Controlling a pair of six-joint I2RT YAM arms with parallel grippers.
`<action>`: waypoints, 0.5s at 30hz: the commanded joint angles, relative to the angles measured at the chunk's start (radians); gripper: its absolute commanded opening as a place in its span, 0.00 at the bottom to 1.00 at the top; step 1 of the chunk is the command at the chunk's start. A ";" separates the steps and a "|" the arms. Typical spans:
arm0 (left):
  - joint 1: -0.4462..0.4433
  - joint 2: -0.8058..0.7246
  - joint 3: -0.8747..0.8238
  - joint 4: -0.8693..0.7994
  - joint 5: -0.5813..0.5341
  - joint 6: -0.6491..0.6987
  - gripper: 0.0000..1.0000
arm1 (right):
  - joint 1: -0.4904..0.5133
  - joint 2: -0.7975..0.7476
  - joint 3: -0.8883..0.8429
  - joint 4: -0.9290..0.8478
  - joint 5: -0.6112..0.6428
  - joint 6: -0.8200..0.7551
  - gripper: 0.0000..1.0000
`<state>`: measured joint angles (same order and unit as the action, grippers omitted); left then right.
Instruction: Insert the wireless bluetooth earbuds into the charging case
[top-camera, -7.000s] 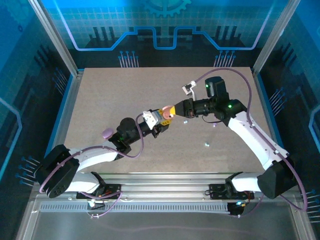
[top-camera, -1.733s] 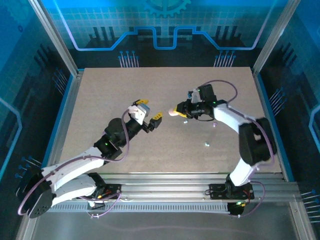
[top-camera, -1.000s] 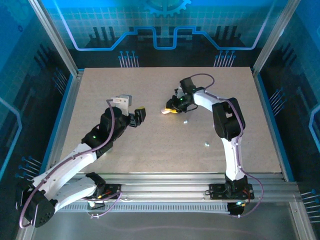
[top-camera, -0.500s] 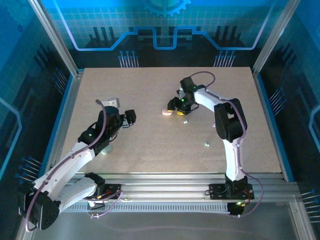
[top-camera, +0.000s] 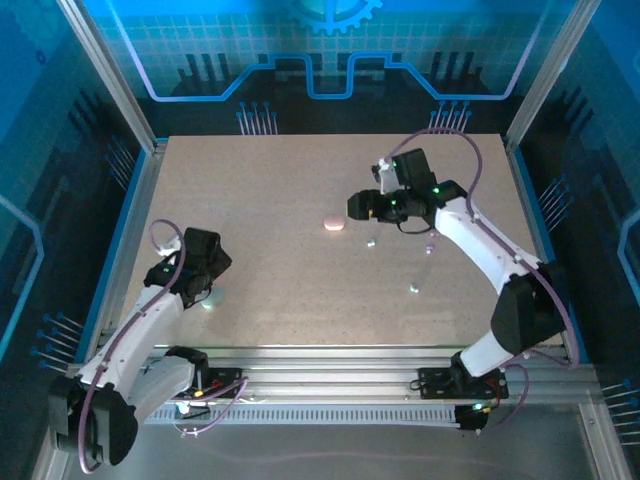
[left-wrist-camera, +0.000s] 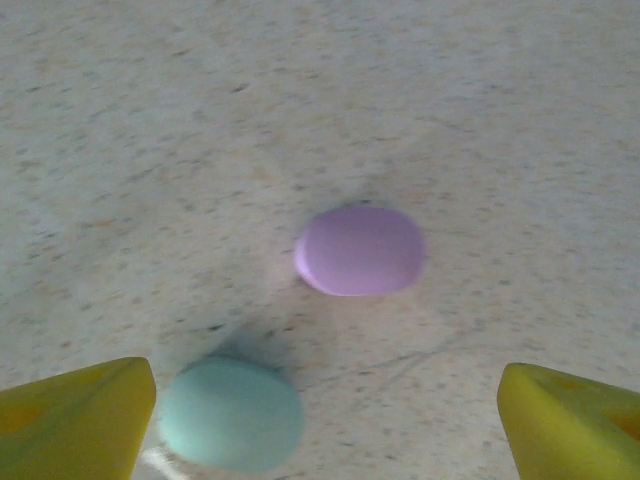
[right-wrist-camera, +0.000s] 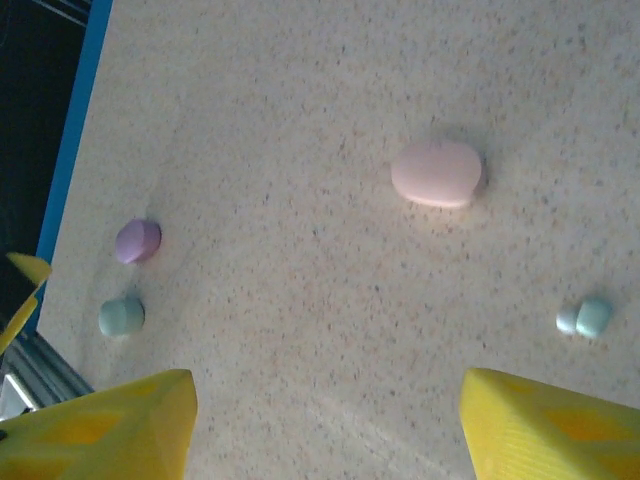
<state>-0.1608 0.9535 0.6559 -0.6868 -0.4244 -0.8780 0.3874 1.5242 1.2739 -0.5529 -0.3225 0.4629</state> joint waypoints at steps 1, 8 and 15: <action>0.016 0.000 -0.024 -0.100 -0.035 -0.069 0.91 | 0.012 -0.050 -0.095 0.020 -0.036 -0.007 0.71; 0.017 0.039 -0.080 -0.046 -0.003 -0.080 0.96 | 0.011 -0.061 -0.182 0.025 -0.067 0.020 0.72; 0.017 0.146 -0.091 0.045 0.045 -0.002 0.94 | 0.026 0.009 -0.129 -0.012 -0.082 0.025 0.72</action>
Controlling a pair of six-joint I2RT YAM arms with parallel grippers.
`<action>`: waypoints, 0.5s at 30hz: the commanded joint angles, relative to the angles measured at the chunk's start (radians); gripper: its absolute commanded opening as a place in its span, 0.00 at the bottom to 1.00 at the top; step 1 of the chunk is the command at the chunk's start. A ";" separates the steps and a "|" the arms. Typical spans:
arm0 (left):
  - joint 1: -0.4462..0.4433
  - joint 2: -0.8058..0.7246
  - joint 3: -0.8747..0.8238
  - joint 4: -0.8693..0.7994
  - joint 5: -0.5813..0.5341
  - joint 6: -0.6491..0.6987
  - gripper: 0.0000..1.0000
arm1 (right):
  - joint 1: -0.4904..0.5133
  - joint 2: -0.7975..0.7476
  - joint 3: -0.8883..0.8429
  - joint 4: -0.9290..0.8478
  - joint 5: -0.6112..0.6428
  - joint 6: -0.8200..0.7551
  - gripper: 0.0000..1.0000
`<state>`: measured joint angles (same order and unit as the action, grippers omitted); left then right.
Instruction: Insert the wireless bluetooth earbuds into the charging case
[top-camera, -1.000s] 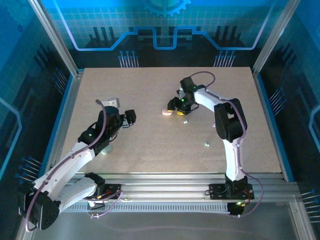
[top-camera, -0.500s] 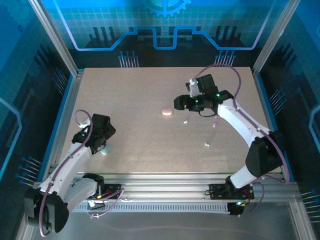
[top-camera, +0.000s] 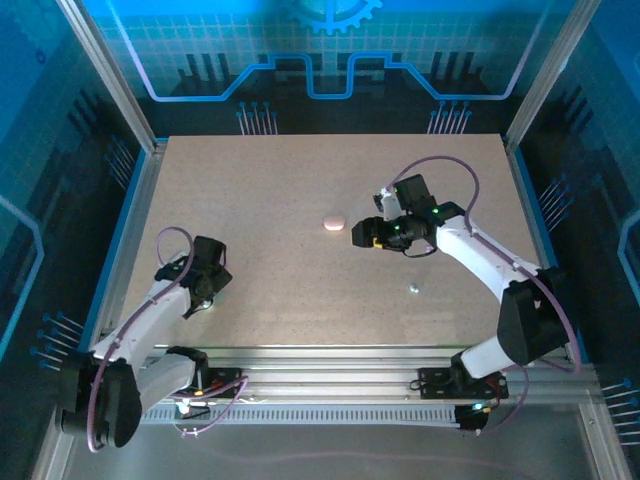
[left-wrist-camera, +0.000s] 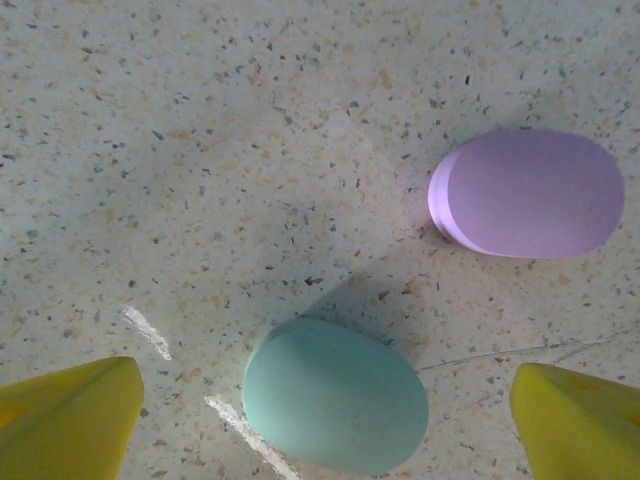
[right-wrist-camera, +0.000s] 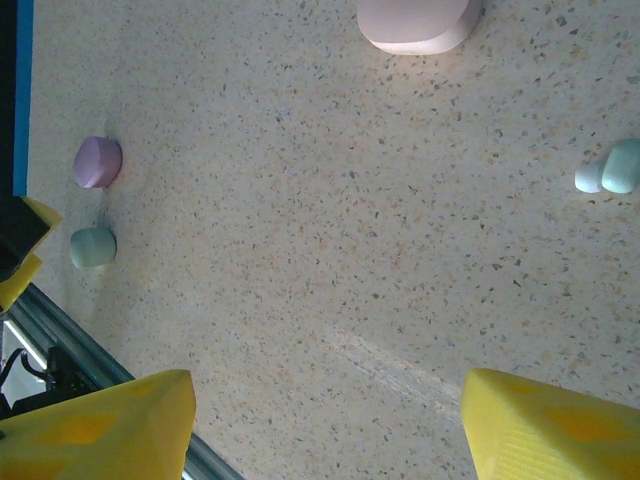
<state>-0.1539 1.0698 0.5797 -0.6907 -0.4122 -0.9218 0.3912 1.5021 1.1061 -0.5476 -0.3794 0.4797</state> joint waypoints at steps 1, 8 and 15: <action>0.010 0.041 -0.019 0.068 0.045 0.054 0.93 | 0.027 0.038 0.045 -0.023 -0.023 0.009 0.72; 0.010 0.118 -0.043 0.148 0.095 0.067 0.83 | 0.054 0.082 0.077 -0.049 -0.023 0.011 0.72; 0.041 0.152 -0.061 0.184 0.116 0.064 0.78 | 0.065 0.093 0.087 -0.066 -0.023 0.005 0.72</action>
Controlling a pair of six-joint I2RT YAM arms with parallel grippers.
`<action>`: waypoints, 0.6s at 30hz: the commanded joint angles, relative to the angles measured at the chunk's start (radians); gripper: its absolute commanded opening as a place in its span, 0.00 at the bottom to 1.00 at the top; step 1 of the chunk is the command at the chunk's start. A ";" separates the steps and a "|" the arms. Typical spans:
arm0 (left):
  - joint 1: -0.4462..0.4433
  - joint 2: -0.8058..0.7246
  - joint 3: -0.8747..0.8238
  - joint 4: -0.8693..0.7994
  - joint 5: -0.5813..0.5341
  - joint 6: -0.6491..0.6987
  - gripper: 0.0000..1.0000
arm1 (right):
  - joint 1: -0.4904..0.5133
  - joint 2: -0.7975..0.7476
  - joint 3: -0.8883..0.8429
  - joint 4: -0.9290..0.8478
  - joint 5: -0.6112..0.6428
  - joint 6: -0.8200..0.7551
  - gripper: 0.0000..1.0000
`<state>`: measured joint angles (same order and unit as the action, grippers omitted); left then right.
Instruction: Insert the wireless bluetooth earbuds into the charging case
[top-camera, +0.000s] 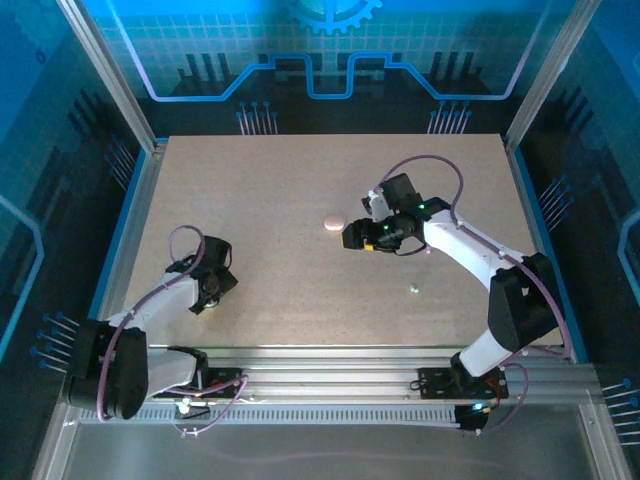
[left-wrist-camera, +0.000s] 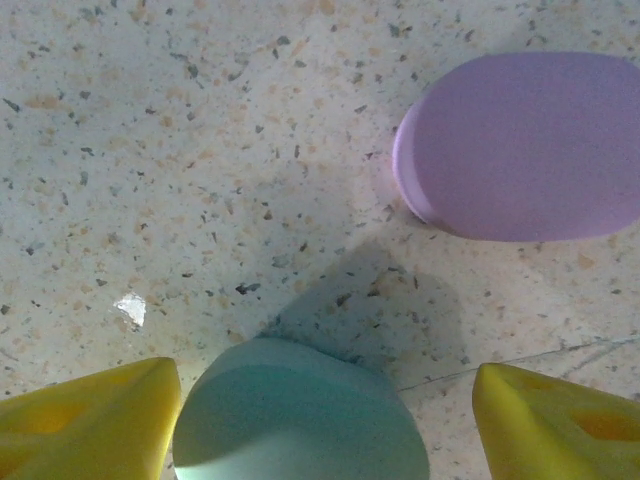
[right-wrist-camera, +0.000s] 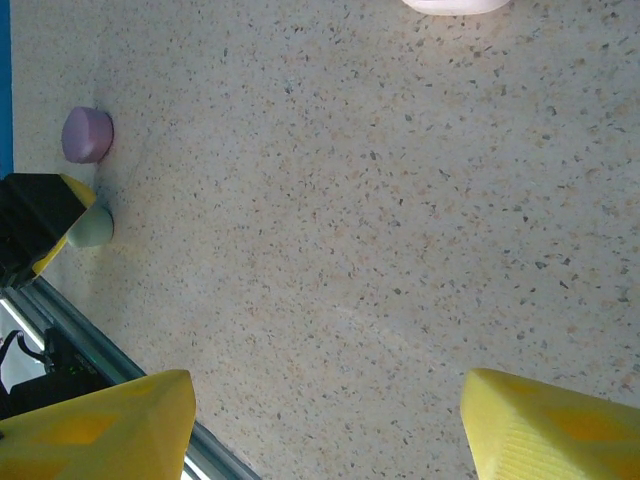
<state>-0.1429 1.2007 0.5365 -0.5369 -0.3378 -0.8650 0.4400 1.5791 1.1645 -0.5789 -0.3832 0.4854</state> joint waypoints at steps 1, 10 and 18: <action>0.029 0.023 -0.012 0.026 0.042 0.012 0.78 | 0.016 0.016 0.029 -0.038 -0.017 -0.001 0.72; 0.028 0.022 0.010 -0.030 0.090 -0.006 0.78 | 0.021 0.024 0.024 -0.044 -0.011 0.003 0.73; 0.025 0.044 0.012 -0.033 0.080 -0.001 0.69 | 0.025 0.040 0.038 -0.058 -0.009 -0.003 0.73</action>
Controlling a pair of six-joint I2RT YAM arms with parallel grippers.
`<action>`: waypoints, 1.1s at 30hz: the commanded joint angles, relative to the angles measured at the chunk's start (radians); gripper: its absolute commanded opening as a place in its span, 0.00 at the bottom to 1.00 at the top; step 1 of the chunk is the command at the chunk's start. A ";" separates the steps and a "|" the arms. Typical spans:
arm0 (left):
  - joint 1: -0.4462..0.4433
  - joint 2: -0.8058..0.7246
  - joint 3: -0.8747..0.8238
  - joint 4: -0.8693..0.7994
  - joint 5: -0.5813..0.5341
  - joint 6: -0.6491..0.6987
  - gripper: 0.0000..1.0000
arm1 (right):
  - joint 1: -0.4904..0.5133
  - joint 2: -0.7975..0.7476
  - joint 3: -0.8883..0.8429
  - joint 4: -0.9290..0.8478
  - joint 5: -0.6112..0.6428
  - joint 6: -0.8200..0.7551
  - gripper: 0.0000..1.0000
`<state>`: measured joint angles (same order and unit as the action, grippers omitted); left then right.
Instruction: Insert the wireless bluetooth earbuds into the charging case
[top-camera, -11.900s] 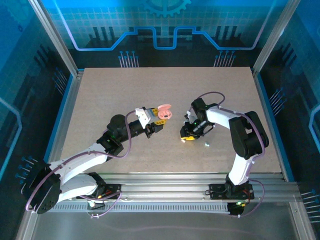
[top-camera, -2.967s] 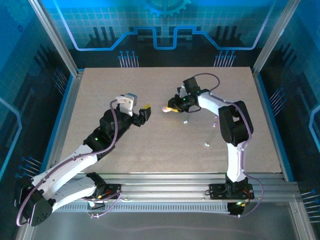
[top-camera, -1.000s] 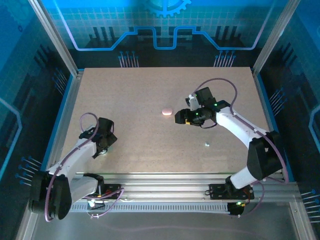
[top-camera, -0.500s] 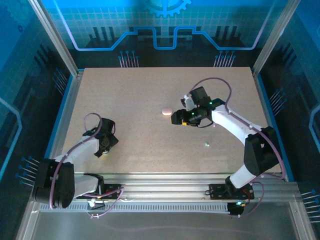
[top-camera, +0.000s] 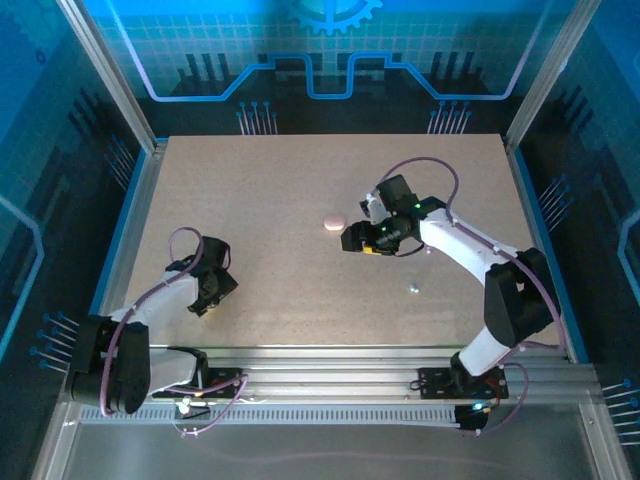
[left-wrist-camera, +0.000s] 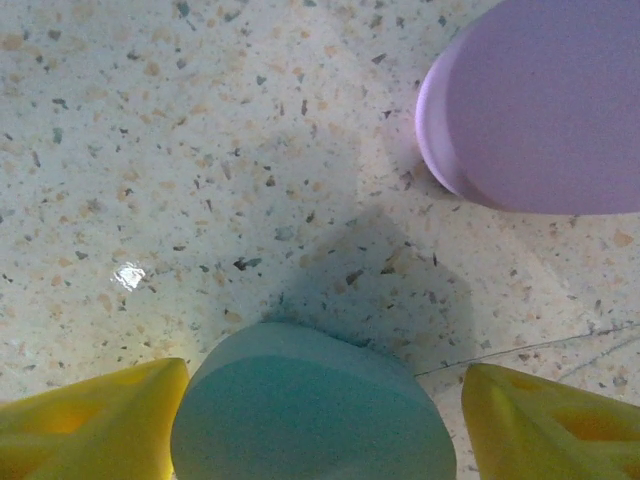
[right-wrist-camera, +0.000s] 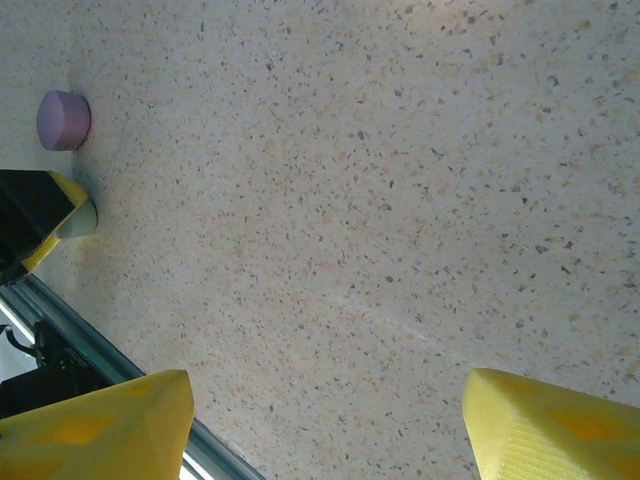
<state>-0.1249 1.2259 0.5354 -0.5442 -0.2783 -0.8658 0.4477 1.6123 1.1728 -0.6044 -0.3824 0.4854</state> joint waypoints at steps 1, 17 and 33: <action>0.007 0.026 0.014 -0.017 0.028 0.003 0.68 | 0.017 0.006 0.028 -0.033 -0.005 -0.004 0.73; -0.317 0.189 0.243 -0.049 0.003 0.010 0.52 | -0.004 -0.034 0.008 -0.056 0.089 -0.010 0.74; -0.722 0.653 0.741 -0.035 0.151 0.007 0.53 | -0.297 -0.345 -0.245 -0.015 0.160 0.063 0.75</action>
<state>-0.8303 1.8442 1.2327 -0.5571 -0.1898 -0.8581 0.1856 1.3098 0.9585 -0.6136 -0.2344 0.5354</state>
